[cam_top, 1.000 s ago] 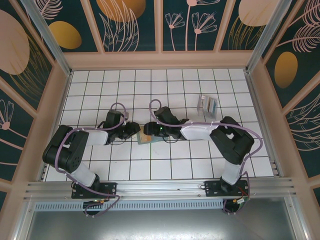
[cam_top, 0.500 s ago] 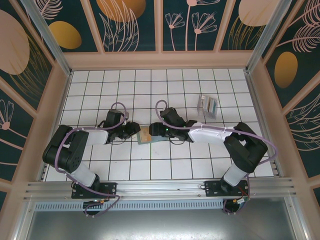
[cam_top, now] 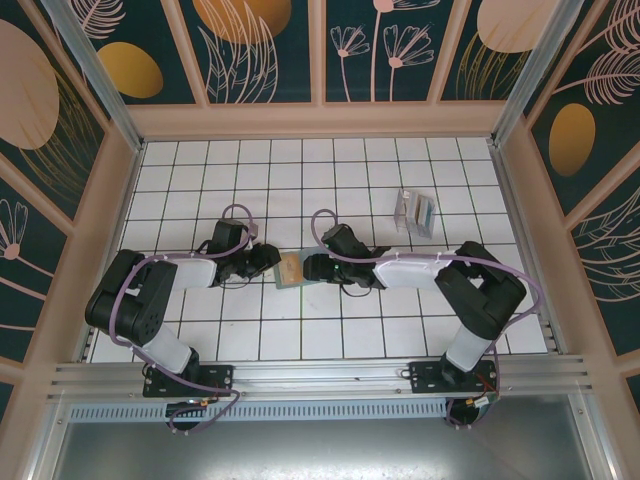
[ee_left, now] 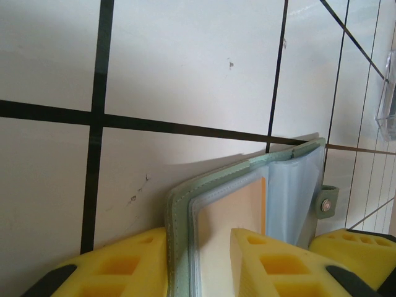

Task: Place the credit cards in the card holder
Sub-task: Insert the credit card into the card slot.

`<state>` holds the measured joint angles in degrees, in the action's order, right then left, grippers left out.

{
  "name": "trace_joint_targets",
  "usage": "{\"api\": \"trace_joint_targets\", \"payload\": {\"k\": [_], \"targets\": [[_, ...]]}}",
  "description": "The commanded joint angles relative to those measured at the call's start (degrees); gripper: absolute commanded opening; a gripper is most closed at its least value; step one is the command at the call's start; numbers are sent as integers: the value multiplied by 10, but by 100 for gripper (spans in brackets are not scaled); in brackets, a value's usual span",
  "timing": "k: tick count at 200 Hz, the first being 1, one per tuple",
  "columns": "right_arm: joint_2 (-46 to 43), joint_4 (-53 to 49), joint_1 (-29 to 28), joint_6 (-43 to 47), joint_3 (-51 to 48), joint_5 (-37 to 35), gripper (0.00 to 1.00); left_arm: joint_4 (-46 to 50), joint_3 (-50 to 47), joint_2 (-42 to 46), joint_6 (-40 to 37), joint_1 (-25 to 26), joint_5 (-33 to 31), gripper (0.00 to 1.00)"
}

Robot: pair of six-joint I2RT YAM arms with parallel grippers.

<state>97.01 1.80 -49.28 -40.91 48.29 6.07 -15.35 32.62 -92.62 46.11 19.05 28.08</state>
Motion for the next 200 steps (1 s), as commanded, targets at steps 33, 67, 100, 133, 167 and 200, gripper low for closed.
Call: {"api": "trace_joint_targets", "payload": {"k": [33, 67, 100, 133, 167, 200], "targets": [[4, 28, 1, -5, -9, 22, 66, 31, 1, 1, -10, -5, -10, 32], [4, 67, 2, -4, -20, 47, 57, 30, 3, -7, -11, -5, -7, 32], [-3, 99, 2, -8, -27, 69, 46, 23, -2, -3, -7, -4, -7, 32], [-6, 92, 4, -6, -22, 66, 49, 21, -5, 2, -5, -5, -8, 32], [-37, 32, 4, 0, -16, -8, 56, 27, -5, 6, -9, -5, -13, 32], [-32, -12, 2, 14, -2, -67, 59, 29, -1, 0, -11, -5, -16, 32]]}}
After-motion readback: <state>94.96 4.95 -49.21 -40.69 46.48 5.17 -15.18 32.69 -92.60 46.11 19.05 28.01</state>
